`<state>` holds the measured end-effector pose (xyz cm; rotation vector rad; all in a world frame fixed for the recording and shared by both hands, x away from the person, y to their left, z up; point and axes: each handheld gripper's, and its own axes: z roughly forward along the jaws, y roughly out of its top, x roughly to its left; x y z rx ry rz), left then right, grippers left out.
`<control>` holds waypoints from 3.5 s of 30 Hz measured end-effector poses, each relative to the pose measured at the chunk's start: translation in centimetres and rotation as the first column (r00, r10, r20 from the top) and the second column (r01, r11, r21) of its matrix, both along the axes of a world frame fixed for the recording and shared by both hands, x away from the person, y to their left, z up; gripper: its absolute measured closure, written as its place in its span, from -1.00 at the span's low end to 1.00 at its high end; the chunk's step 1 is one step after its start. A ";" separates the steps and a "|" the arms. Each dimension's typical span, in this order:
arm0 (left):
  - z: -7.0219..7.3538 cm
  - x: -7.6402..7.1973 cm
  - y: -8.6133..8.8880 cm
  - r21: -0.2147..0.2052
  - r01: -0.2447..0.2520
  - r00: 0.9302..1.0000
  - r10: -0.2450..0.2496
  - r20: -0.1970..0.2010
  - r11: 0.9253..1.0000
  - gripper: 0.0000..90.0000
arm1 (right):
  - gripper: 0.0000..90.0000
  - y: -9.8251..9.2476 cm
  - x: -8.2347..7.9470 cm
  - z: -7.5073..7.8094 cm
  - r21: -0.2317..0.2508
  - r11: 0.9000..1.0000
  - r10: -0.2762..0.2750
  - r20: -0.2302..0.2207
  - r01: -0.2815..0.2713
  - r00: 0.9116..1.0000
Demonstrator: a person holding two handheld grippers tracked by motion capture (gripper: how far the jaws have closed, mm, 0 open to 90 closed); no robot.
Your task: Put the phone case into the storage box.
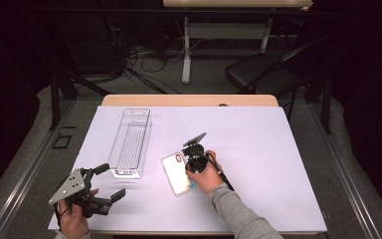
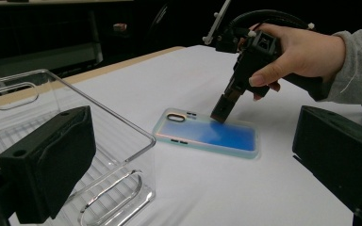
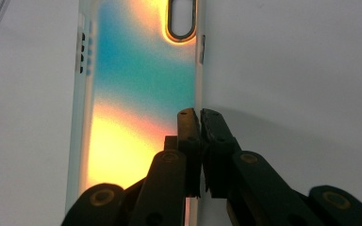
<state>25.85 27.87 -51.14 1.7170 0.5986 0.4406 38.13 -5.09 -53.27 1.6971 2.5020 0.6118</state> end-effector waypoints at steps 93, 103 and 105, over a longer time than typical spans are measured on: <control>3.3 3.3 -7.5 -0.020 0.096 0.968 -0.098 -0.229 0.995 -0.99 | 0.94 -7.0 -3.2 5.6 0.154 0.985 -0.119 0.292 0.076 0.949; 3.8 4.7 -9.5 0.008 0.079 0.961 -0.075 -0.266 0.997 -0.99 | 0.94 -7.2 -3.9 6.0 0.169 0.983 -0.123 0.334 0.069 0.934; 3.9 4.9 -9.9 0.013 0.053 0.961 -0.047 -0.274 0.999 -0.99 | 0.94 -7.2 -4.0 6.0 0.171 0.983 -0.125 0.339 0.070 0.932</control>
